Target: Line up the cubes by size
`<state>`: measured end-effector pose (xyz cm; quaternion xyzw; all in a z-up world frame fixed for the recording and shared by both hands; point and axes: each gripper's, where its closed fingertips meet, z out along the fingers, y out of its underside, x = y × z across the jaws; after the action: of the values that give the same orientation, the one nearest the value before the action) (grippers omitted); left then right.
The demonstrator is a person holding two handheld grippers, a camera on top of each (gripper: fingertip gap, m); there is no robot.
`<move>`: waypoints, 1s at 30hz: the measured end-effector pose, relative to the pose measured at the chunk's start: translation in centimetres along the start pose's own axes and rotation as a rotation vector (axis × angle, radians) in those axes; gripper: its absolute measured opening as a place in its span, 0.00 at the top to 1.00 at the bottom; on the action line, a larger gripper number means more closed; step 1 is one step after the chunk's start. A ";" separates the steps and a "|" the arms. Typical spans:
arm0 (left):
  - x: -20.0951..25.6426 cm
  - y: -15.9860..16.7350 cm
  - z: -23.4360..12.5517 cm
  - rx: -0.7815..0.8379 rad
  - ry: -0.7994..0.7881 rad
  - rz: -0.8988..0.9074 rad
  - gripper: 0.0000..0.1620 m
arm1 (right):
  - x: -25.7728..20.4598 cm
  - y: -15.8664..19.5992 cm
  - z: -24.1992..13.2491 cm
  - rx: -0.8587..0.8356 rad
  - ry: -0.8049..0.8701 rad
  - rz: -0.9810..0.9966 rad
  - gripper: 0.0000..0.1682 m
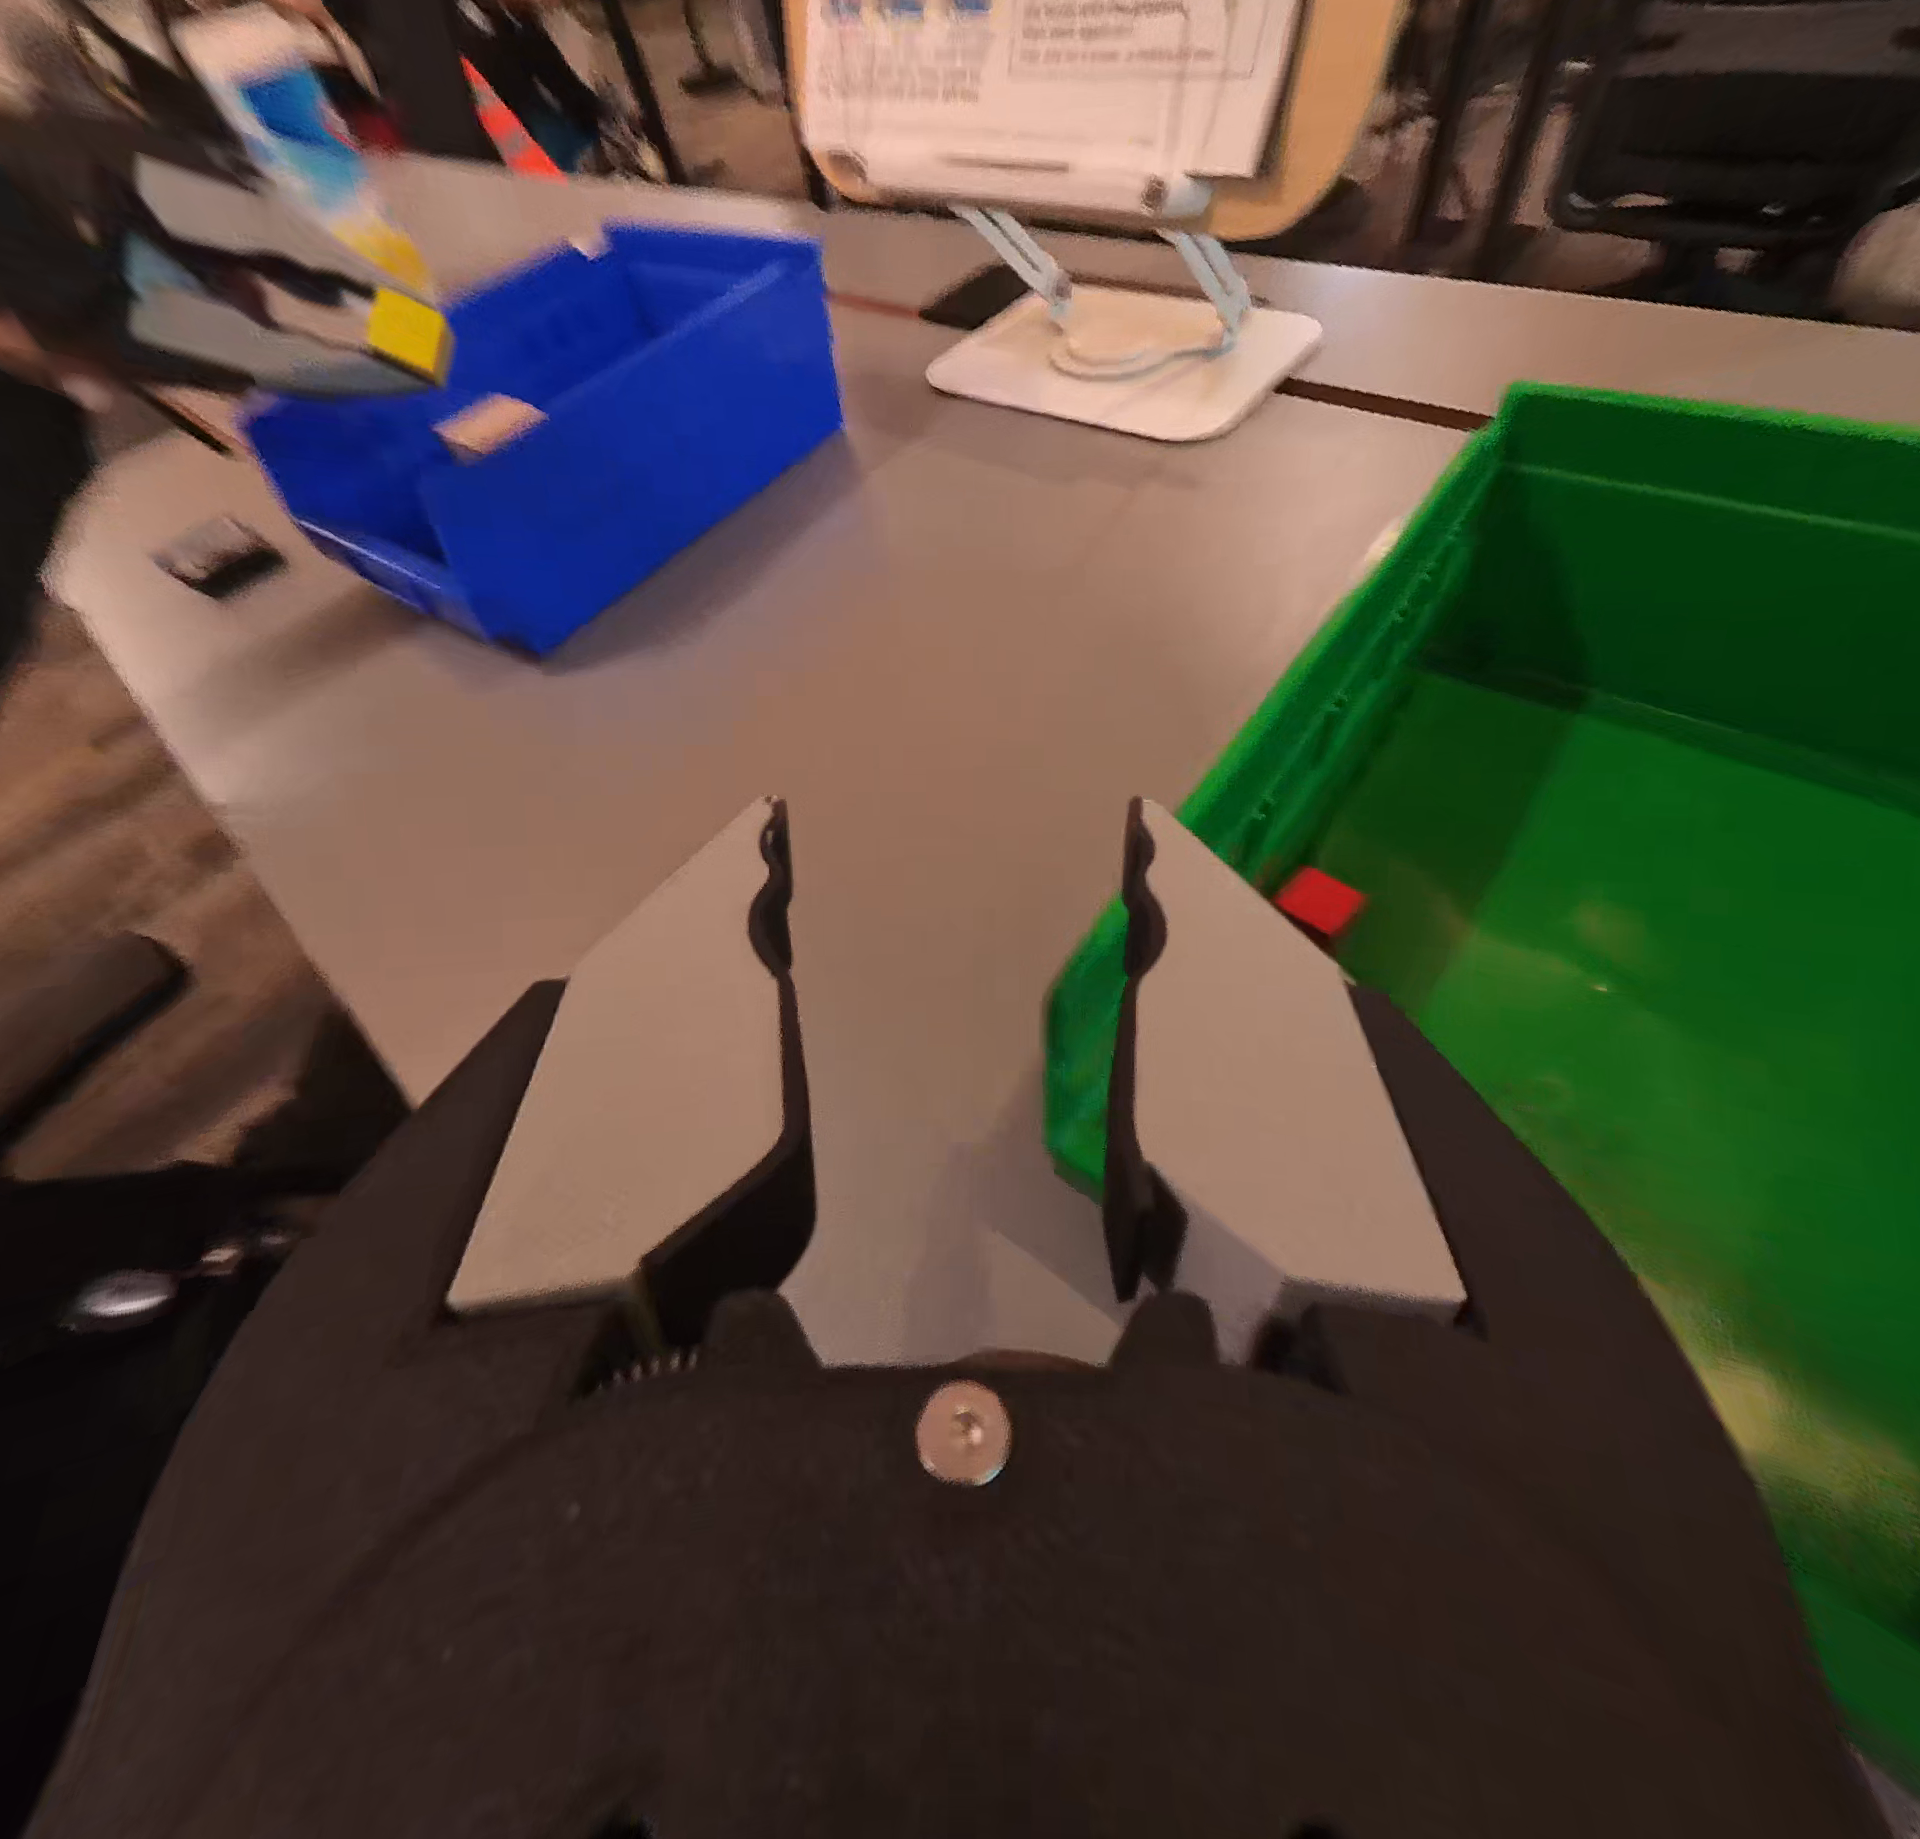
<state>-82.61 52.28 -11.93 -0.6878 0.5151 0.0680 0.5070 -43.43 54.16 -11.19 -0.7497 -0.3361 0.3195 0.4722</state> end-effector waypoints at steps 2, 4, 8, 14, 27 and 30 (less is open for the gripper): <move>2.2 -6.1 -2.9 0.250 -0.045 -0.058 0.84 | -3.0 -1.1 0.8 0.053 -0.131 0.041 0.59; 4.7 -10.0 -4.2 0.352 -0.127 0.012 0.84 | -7.8 -1.9 2.4 0.073 -0.306 0.054 0.58; 10.1 -16.2 -5.0 0.534 -0.207 0.169 0.84 | -17.6 -2.2 5.3 0.000 -0.664 0.067 0.63; 14.6 -19.9 -5.5 0.708 -0.160 0.202 0.84 | -26.1 -3.1 4.8 -0.007 -0.949 0.050 0.66; 15.6 -18.3 -3.8 0.621 -0.103 0.169 0.87 | -24.8 -1.9 5.2 -0.050 -0.963 0.063 0.86; 15.9 -15.8 -2.9 0.496 -0.072 0.205 0.89 | -19.6 -3.5 3.7 0.008 -0.793 -0.092 0.86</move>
<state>-64.28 39.16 -10.43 -0.4841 0.5644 0.0151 0.6685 -58.25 41.34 -6.04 -0.5504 -0.5242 0.5641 0.3225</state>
